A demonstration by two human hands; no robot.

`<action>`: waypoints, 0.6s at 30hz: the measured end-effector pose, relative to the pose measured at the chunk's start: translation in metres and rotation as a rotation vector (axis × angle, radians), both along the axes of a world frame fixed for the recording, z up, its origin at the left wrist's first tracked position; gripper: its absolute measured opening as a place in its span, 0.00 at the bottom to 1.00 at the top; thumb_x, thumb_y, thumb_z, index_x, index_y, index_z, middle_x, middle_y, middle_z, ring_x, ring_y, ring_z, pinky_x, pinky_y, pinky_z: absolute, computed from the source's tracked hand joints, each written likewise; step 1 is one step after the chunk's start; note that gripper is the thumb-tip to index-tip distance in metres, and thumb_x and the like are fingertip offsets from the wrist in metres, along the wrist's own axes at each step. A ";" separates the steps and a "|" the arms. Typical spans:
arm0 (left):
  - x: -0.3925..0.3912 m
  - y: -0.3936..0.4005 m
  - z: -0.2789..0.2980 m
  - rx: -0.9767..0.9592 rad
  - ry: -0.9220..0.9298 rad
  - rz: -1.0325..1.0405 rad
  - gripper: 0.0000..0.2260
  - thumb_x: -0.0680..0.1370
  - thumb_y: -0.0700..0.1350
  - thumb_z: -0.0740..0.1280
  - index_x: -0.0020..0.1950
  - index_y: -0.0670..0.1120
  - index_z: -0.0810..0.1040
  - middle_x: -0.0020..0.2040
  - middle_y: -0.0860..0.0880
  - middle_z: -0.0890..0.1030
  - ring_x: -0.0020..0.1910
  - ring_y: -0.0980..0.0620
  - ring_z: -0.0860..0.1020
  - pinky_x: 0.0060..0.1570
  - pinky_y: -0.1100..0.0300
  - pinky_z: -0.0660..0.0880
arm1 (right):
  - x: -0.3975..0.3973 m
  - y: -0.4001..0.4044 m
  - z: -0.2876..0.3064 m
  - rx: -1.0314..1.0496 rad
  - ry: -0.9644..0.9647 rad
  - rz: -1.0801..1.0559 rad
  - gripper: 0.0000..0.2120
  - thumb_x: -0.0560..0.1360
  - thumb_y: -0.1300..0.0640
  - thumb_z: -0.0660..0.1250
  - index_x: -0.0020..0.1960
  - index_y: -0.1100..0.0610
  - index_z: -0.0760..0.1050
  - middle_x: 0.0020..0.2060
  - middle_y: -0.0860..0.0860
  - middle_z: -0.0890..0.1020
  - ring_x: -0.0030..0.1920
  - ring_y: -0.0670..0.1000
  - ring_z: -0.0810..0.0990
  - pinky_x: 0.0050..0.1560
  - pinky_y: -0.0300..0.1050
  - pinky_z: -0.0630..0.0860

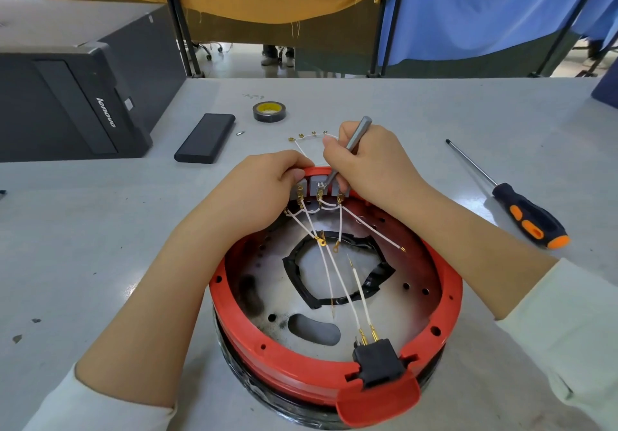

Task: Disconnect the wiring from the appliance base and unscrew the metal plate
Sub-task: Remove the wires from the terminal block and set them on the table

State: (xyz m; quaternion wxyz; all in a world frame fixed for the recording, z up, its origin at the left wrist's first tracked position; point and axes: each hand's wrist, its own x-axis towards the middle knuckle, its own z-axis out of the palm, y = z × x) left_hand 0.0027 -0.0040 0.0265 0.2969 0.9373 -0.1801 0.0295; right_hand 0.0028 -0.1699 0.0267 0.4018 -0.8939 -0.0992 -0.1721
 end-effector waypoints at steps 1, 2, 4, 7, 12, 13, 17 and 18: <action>0.000 0.000 0.000 -0.001 0.000 0.000 0.12 0.82 0.46 0.57 0.61 0.55 0.76 0.36 0.60 0.71 0.34 0.61 0.70 0.31 0.70 0.61 | 0.000 0.000 0.000 -0.018 0.007 0.006 0.16 0.77 0.53 0.61 0.32 0.56 0.65 0.22 0.54 0.77 0.27 0.49 0.75 0.36 0.45 0.74; 0.000 0.000 0.000 -0.001 0.000 -0.002 0.12 0.82 0.46 0.57 0.61 0.55 0.75 0.37 0.59 0.71 0.34 0.60 0.70 0.31 0.70 0.61 | 0.000 0.000 0.001 -0.030 0.020 0.013 0.16 0.77 0.53 0.61 0.32 0.56 0.65 0.22 0.54 0.77 0.27 0.50 0.76 0.37 0.46 0.74; 0.000 0.000 0.001 0.000 -0.001 -0.008 0.12 0.82 0.46 0.56 0.61 0.55 0.75 0.41 0.56 0.74 0.38 0.57 0.70 0.33 0.72 0.61 | 0.002 0.001 0.003 -0.026 0.055 0.028 0.16 0.77 0.54 0.61 0.32 0.56 0.65 0.21 0.53 0.77 0.26 0.50 0.75 0.36 0.45 0.74; 0.000 -0.001 0.001 0.007 -0.005 -0.011 0.12 0.82 0.46 0.56 0.61 0.54 0.75 0.45 0.55 0.74 0.42 0.55 0.70 0.34 0.72 0.61 | 0.005 0.002 0.007 -0.018 0.110 0.044 0.15 0.77 0.55 0.61 0.32 0.58 0.66 0.21 0.53 0.77 0.19 0.46 0.71 0.32 0.42 0.69; 0.000 -0.001 0.001 0.009 -0.017 -0.010 0.12 0.82 0.46 0.56 0.61 0.55 0.75 0.37 0.60 0.71 0.34 0.62 0.69 0.30 0.74 0.63 | 0.010 0.005 0.009 -0.069 0.124 0.020 0.18 0.77 0.55 0.60 0.29 0.57 0.66 0.20 0.51 0.76 0.17 0.45 0.69 0.31 0.41 0.69; 0.000 -0.001 0.000 0.005 -0.020 -0.013 0.12 0.82 0.45 0.56 0.61 0.55 0.76 0.37 0.61 0.70 0.34 0.62 0.69 0.30 0.76 0.63 | 0.009 0.006 0.007 -0.060 0.100 0.008 0.18 0.77 0.55 0.60 0.29 0.56 0.65 0.19 0.51 0.76 0.17 0.45 0.69 0.31 0.41 0.69; -0.001 -0.001 0.000 -0.007 -0.027 -0.013 0.12 0.82 0.45 0.56 0.60 0.54 0.76 0.34 0.61 0.70 0.32 0.61 0.69 0.30 0.76 0.64 | 0.002 0.004 0.002 -0.019 -0.039 0.010 0.17 0.77 0.55 0.61 0.31 0.57 0.64 0.22 0.55 0.76 0.22 0.49 0.73 0.33 0.45 0.74; -0.001 0.000 0.001 -0.010 -0.030 -0.014 0.12 0.82 0.45 0.57 0.60 0.54 0.76 0.33 0.60 0.69 0.32 0.61 0.68 0.29 0.76 0.63 | 0.001 0.004 0.002 -0.026 -0.068 0.014 0.17 0.77 0.55 0.62 0.32 0.58 0.65 0.24 0.58 0.76 0.24 0.51 0.74 0.35 0.48 0.75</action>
